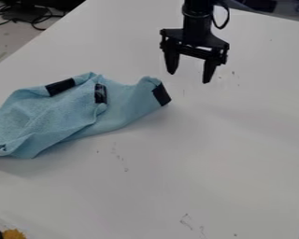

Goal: Fold the cloth from the top right to bottom left

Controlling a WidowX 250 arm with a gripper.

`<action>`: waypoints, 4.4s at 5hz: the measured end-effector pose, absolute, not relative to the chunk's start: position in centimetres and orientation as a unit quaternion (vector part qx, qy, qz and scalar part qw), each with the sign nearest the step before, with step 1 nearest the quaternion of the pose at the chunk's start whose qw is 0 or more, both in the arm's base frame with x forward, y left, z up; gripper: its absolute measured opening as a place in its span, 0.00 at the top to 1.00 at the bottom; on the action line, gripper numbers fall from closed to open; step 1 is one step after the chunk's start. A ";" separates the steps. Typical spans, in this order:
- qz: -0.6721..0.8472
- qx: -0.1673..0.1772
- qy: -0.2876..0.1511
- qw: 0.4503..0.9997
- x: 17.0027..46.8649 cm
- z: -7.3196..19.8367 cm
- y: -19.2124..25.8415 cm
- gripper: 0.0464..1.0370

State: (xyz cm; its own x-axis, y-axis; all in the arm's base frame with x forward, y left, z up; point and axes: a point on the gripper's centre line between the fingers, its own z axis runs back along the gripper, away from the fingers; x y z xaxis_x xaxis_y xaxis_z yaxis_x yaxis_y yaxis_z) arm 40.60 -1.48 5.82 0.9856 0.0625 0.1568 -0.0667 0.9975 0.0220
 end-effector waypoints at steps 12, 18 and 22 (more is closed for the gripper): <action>0.070 0.010 -0.052 0.996 36.6 2.1 4.3 0.89; 0.192 0.061 -0.080 0.976 27.5 8.8 16.5 0.99; 0.186 0.030 -0.066 0.980 24.4 6.5 19.0 0.56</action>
State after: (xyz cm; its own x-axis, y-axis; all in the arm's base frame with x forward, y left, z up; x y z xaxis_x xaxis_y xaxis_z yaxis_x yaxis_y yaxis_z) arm 24.43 18.99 6.51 0.9220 0.3604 0.1412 -0.3685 0.9290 0.0347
